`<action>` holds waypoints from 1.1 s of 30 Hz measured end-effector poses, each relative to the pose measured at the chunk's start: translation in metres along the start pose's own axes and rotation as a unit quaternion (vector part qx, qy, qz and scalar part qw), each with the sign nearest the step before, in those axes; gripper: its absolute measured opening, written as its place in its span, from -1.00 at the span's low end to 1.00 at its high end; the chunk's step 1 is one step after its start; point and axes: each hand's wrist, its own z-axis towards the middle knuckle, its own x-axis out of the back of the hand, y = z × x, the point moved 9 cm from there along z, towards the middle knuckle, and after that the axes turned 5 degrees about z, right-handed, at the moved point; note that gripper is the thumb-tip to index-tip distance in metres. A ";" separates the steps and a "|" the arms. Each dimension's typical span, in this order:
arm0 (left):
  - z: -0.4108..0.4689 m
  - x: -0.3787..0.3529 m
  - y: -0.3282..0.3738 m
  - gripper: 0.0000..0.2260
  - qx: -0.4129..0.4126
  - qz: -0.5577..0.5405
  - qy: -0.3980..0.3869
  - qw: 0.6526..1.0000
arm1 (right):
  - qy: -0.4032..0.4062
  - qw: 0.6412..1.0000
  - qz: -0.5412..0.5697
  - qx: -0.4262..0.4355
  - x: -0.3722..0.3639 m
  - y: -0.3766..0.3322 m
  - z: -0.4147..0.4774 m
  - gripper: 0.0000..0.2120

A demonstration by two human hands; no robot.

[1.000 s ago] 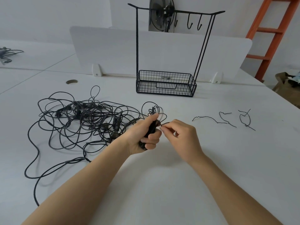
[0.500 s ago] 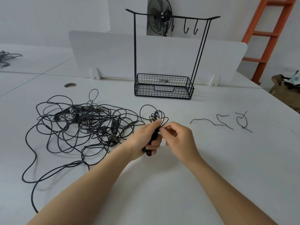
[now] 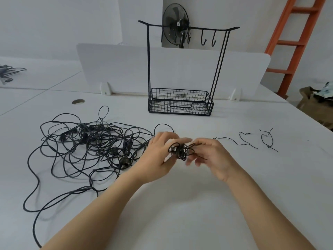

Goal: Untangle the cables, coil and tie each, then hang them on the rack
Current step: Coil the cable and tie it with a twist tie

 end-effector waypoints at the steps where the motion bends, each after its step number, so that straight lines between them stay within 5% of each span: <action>1: 0.000 0.001 -0.004 -0.47 0.035 -0.060 -0.003 0.998 | 0.011 0.997 -0.058 0.050 0.001 -0.010 -0.002 -0.83; 4: -0.002 0.000 -0.030 -0.43 0.225 -0.306 0.026 0.925 | 0.045 0.972 -0.153 0.170 0.004 -0.031 -0.007 -0.80; 7: -0.014 -0.011 -0.053 -0.84 0.391 -0.455 0.039 0.799 | 0.054 0.922 -0.260 0.282 -0.001 -0.045 -0.017 -0.84; 9: -0.024 -0.031 -0.046 -0.57 0.452 -0.495 -0.072 0.739 | 0.048 0.883 -0.339 0.320 -0.008 -0.044 -0.021 -0.78; 12: -0.027 -0.045 -0.028 -0.52 0.412 -0.540 -0.150 0.719 | 0.035 0.815 -0.440 0.375 -0.026 -0.043 -0.026 -0.81; 16: -0.020 -0.039 -0.031 -0.86 0.378 -0.577 -0.071 0.720 | 0.026 0.754 -0.495 0.430 -0.037 -0.046 -0.031 -0.79; 20: -0.015 -0.025 -0.038 -0.75 0.376 -0.570 0.020 0.730 | 0.073 0.706 -0.545 0.446 -0.034 -0.047 -0.033 -0.77; 23: -0.008 -0.012 -0.033 -0.69 0.327 -0.569 0.081 0.750 | 0.095 0.749 -0.514 0.408 -0.024 -0.045 -0.027 -0.78; 28: -0.002 0.010 -0.018 -0.68 0.211 -0.390 0.118 0.889 | 0.054 0.956 -0.260 0.124 0.004 -0.025 -0.005 -0.75; 30: 0.001 0.016 -0.001 -0.62 0.140 -0.284 0.109 0.942 | 0.034 0.987 -0.154 0.038 0.011 -0.014 -0.003 -0.74; 33: 0.002 0.016 0.039 -0.66 -0.084 -0.092 0.090 0.988 | 0.020 0.998 -0.059 -0.022 0.015 -0.006 -0.003 -0.73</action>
